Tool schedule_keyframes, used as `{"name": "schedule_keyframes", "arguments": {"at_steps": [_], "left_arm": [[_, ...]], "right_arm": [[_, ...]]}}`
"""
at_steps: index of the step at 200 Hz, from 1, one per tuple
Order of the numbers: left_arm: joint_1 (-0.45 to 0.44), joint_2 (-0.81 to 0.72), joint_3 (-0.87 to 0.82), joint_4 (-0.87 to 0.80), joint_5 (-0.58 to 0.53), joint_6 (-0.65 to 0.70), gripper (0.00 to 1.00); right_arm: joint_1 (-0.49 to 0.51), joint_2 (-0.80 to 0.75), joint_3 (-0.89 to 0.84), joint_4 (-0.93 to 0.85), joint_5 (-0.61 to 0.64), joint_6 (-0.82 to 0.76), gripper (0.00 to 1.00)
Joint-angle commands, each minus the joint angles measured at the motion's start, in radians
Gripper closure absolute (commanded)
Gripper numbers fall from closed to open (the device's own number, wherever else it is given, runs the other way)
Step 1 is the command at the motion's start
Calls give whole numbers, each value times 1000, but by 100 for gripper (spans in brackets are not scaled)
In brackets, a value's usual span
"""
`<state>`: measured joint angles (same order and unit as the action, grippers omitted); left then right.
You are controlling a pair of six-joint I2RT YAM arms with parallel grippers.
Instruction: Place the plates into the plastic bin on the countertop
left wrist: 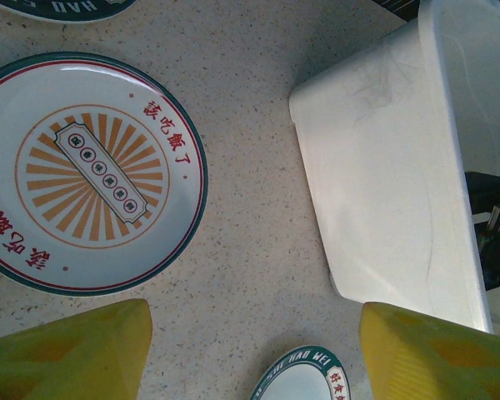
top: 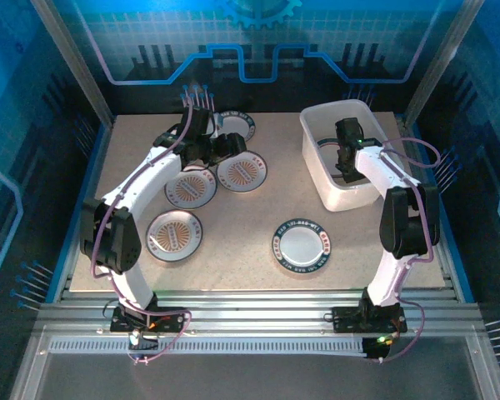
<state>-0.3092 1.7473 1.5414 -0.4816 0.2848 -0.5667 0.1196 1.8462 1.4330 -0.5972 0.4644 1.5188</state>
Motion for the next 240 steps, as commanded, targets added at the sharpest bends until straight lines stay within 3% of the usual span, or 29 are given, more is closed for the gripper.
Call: {"name": "schedule_keyframes", "arguments": {"at_steps": [1, 36, 73, 131, 169, 204, 240], "left_arm": [[9, -23, 5, -9, 16, 22, 32], [10, -5, 18, -45, 13, 24, 32], [11, 15, 30, -118, -13, -2, 32], [7, -33, -78, -99, 21, -34, 32], [-14, -37, -130, -101, 89, 34, 33], [-70, -18, -149, -114, 113, 101, 33], [-133, 22, -155, -112, 147, 128, 33]], "right_arm": [[12, 7, 12, 2, 33, 1, 36], [12, -36, 5, 13, 18, -56, 14], [19, -141, -44, 54, 7, -151, 7], [32, -362, -161, 132, 0, -377, 6], [37, -517, -252, 190, -114, -602, 9], [40, -631, -277, 69, -200, -752, 12], [41, -782, -370, 4, -296, -778, 20]]}}
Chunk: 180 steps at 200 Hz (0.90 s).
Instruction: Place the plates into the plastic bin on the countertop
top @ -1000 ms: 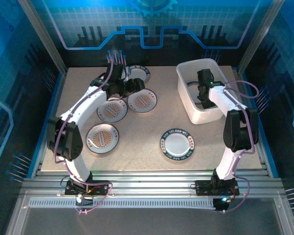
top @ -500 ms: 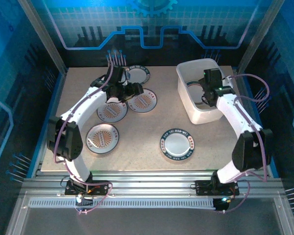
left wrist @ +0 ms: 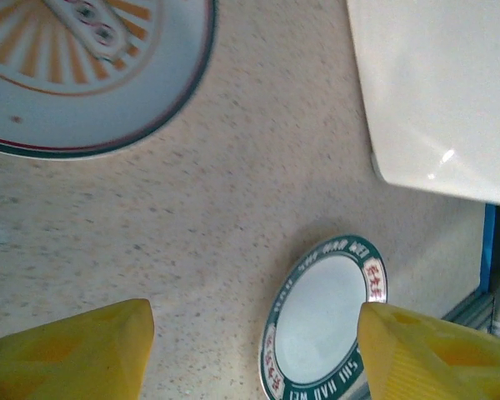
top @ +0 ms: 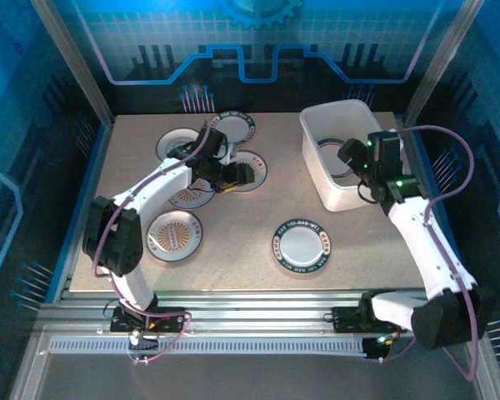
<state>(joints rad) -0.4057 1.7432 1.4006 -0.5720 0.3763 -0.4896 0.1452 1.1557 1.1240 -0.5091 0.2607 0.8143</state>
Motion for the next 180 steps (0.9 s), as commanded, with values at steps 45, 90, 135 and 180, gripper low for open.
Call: {"name": "schedule_keyframes", "arguments": {"at_steps": [45, 90, 135, 180], "left_arm": [[-109, 70, -31, -12, 83, 61, 33], [-143, 151, 1, -7, 124, 55, 33], [-162, 233, 62, -46, 157, 69, 33], [-169, 292, 96, -69, 163, 63, 33]], "right_arm": [[27, -276, -172, -243, -159, -73, 30], [39, -376, -346, -220, -219, 1, 40], [62, -352, -377, -188, -245, 2, 40], [63, -347, -411, -148, -253, 4, 40]]}}
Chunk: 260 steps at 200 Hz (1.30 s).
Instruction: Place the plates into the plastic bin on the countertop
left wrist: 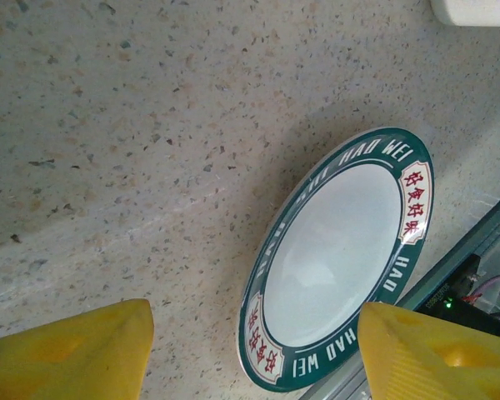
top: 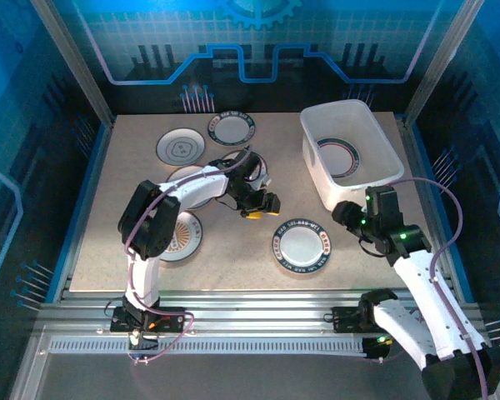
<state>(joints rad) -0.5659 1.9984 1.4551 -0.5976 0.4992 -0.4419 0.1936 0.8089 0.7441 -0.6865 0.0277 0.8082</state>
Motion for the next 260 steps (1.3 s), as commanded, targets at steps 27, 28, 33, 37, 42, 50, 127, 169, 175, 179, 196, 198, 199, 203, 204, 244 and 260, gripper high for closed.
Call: {"name": "schedule_keyframes", "arguments": {"at_steps": [27, 28, 33, 37, 42, 50, 127, 169, 175, 179, 196, 198, 199, 203, 204, 244, 260], "left_arm": [[-16, 70, 72, -66, 43, 21, 32], [-17, 71, 73, -66, 44, 21, 32], [-19, 75, 77, -71, 43, 20, 32], [-20, 79, 80, -73, 42, 20, 32], [-20, 85, 83, -75, 43, 21, 33], [-22, 91, 88, -77, 48, 21, 33], [-58, 158, 162, -146, 81, 69, 34], [-80, 185, 188, -187, 110, 101, 36], [-81, 186, 186, -190, 110, 102, 37], [-83, 188, 185, -193, 112, 102, 37], [-83, 198, 186, -201, 121, 103, 40], [-83, 199, 187, -202, 122, 102, 40], [-83, 199, 188, -202, 122, 103, 40], [-84, 201, 190, -204, 124, 104, 40], [-84, 202, 191, -204, 124, 104, 40], [-86, 237, 235, -250, 132, 117, 43], [-88, 258, 263, -278, 131, 121, 44]], "right_arm": [[15, -11, -67, 60, -26, 22, 40], [15, -11, -68, 61, -25, 22, 40], [15, -14, -74, 64, -26, 25, 40], [15, -15, -78, 66, -27, 27, 40], [15, -17, -82, 70, -26, 27, 40], [15, -19, -88, 74, -26, 28, 40], [15, -49, -129, 84, -28, 29, 40], [14, -79, -165, 92, -23, 50, 41], [14, -83, -172, 98, -23, 55, 42], [14, -85, -177, 101, -23, 58, 42], [13, -90, -194, 117, -24, 72, 43], [13, -90, -195, 119, -24, 74, 43], [13, -90, -196, 120, -24, 74, 43], [14, -89, -197, 122, -23, 75, 44], [14, -89, -197, 122, -24, 75, 44], [14, -89, -202, 134, -27, 65, 44], [14, -89, -202, 134, -26, 63, 44]]}}
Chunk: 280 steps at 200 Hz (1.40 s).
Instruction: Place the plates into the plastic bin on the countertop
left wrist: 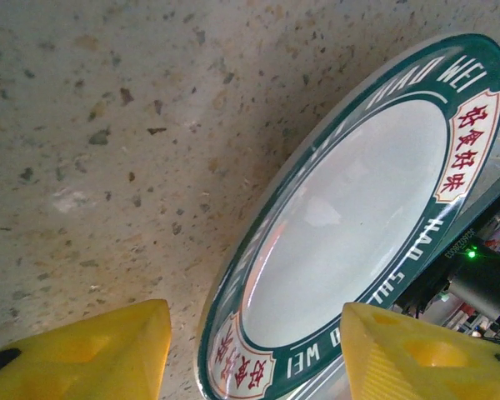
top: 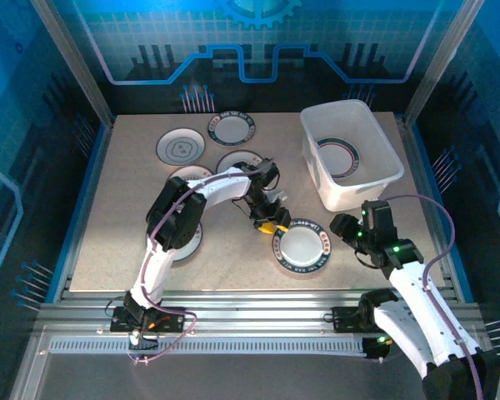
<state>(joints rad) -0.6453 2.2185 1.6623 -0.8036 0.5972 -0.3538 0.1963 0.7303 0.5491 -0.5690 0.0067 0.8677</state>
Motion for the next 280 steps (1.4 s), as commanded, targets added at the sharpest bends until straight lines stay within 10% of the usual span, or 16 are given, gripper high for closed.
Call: {"name": "schedule_keyframes", "arguments": {"at_steps": [1, 280], "left_arm": [[-9, 39, 58, -74, 33, 33, 44], [-28, 114, 147, -143, -8, 51, 84]], "right_arm": [[11, -11, -7, 17, -5, 4, 44], [9, -113, -78, 5, 59, 58, 54]]}}
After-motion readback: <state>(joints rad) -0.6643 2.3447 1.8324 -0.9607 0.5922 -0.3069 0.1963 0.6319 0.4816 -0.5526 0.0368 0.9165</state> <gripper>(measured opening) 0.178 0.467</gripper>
